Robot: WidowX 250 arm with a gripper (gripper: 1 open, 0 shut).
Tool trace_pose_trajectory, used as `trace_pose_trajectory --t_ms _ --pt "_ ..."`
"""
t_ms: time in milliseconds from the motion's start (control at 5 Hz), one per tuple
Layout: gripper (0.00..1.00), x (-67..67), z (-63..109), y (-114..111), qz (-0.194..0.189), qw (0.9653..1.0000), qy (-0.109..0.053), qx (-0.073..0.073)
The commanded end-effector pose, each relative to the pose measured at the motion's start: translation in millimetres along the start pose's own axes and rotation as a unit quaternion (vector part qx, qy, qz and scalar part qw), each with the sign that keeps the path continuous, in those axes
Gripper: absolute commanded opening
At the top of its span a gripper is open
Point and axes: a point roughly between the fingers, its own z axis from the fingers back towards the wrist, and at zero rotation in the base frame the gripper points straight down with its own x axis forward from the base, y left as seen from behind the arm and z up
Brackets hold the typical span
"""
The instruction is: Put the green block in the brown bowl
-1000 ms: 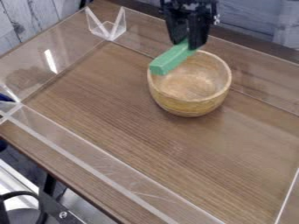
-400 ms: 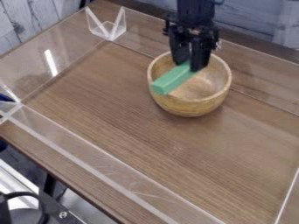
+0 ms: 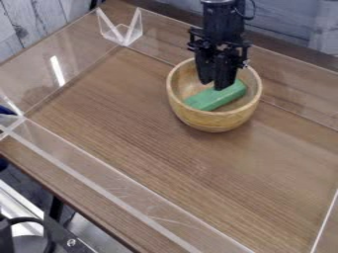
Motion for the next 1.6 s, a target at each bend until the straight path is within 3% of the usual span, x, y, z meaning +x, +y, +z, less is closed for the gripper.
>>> trace_pose_trajectory --t_ms 0,400,800,1000,1200,1400 --pt "1.00 1.8 23.3 -1.1 -0.005 0.9994 -0.031 0.012" --pt "1.00 -8.0 44.4 -1.3 -0.001 0.9986 -0.051 0.014" --pt "1.00 -24.2 90.5 -4.0 0.005 0.9954 -0.092 0.027" --pt "1.00 -25.6 90.5 -2.8 0.007 0.9952 -0.093 0.030" --pt "0.00 -22.4 83.0 -0.1 0.010 0.9957 -0.087 0.030" --pt "0.00 -20.5 70.2 3.5 0.012 0.9970 -0.071 0.031"
